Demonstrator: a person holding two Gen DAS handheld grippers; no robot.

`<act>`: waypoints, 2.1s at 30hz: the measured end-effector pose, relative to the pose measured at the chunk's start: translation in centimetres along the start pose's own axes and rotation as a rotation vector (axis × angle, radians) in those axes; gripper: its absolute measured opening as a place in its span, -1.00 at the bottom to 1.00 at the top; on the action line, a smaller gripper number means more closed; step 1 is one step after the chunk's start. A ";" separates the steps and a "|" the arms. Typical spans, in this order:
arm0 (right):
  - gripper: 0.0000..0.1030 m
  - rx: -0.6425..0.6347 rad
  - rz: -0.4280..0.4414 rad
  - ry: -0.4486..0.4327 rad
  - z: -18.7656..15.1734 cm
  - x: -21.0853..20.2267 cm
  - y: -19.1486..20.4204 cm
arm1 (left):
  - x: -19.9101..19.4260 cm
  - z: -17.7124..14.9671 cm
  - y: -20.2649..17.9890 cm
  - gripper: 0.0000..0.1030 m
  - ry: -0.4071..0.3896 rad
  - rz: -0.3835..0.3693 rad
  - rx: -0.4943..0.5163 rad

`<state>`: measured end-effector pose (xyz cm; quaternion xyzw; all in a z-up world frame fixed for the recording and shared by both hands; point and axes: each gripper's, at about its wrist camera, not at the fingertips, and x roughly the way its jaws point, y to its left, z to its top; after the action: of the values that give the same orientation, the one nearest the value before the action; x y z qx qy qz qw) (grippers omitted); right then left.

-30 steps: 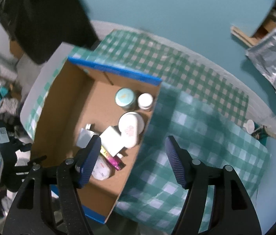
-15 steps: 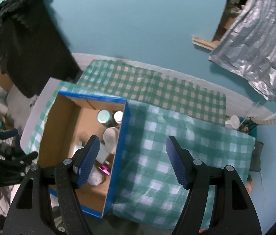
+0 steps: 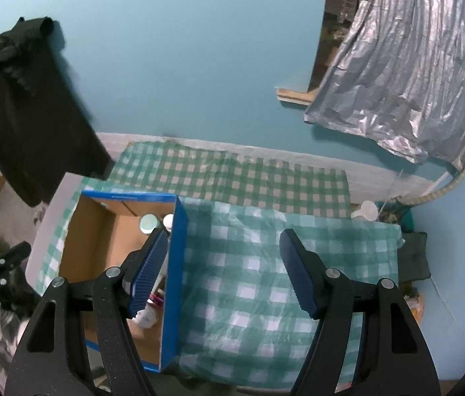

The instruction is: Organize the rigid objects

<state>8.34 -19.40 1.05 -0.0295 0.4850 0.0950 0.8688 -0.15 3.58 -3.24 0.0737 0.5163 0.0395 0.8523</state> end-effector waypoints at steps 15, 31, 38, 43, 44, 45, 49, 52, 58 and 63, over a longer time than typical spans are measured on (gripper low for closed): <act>0.36 -0.006 0.002 0.002 -0.6 -0.2 -1.1 | -0.8 0.0 -1.4 0.98 -0.002 -0.011 -0.030; 0.36 -0.025 0.017 0.009 -0.6 0.0 -1.4 | -0.7 0.3 -2.1 0.98 0.018 -0.020 -0.043; 0.36 -0.032 0.031 0.017 -0.7 0.2 -1.4 | -0.6 0.3 -2.6 0.98 0.024 -0.018 -0.037; 0.36 -0.033 0.033 0.017 -0.6 0.3 -1.5 | -0.6 0.3 -2.7 0.98 0.027 -0.021 -0.040; 0.36 -0.032 0.033 0.016 -0.6 0.3 -1.4 | -0.5 0.3 -2.7 0.98 0.027 -0.022 -0.041; 0.36 -0.032 0.033 0.016 -0.6 0.3 -1.5 | -0.6 0.3 -2.7 0.98 0.027 -0.020 -0.037; 0.36 -0.034 0.033 0.016 -0.6 0.3 -1.5 | -0.5 0.2 -2.8 0.98 0.027 -0.018 -0.034; 0.36 -0.032 0.036 0.020 -0.5 0.4 -1.4 | -0.5 0.2 -2.8 0.98 0.027 -0.018 -0.036; 0.36 -0.036 0.038 0.025 -0.4 0.6 -1.2 | -0.5 0.2 -2.8 0.98 0.029 -0.020 -0.038; 0.36 -0.036 0.038 0.025 -0.4 0.6 -1.1 | -0.5 0.2 -2.7 0.98 0.029 -0.021 -0.036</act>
<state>8.52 -20.43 0.23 -0.0372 0.4945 0.1198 0.8601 -0.23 0.79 -3.18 0.0523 0.5283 0.0412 0.8464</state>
